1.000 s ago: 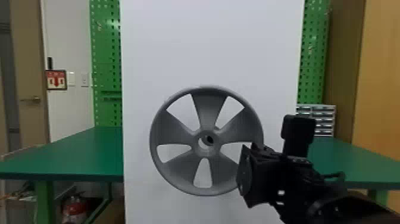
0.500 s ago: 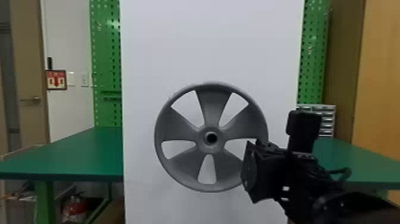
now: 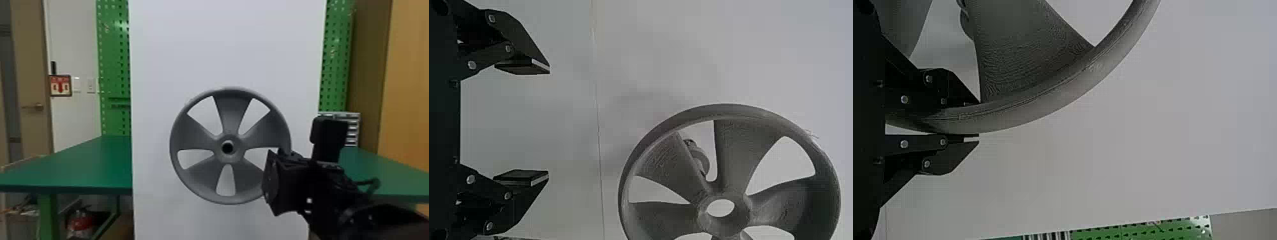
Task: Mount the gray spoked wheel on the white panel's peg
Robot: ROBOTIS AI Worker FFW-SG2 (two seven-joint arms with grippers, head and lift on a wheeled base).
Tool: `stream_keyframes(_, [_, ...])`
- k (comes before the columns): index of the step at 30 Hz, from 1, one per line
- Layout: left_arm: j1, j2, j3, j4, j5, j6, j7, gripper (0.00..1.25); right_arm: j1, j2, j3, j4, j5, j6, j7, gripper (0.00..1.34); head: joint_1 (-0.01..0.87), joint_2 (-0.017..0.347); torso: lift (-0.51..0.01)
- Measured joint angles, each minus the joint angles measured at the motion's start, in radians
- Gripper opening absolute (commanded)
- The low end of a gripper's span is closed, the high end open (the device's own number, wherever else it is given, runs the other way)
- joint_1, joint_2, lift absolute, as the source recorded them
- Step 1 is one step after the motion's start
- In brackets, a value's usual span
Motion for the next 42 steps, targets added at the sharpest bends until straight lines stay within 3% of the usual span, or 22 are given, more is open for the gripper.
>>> stream_keyframes(21, [0.000,0.000,0.000,0.000,0.000,0.003,0.000,0.75,0.000,-0.002,0.000,0.003,0.007,-0.005,0.000,0.09,0.123,-0.008,-0.403])
stream_keyframes(42, [0.000,0.000,-0.002,0.000,-0.001,0.004,0.000,0.75,-0.029,-0.011,0.003,0.087,0.014,-0.054,0.000,0.09,0.123,-0.008,-0.403])
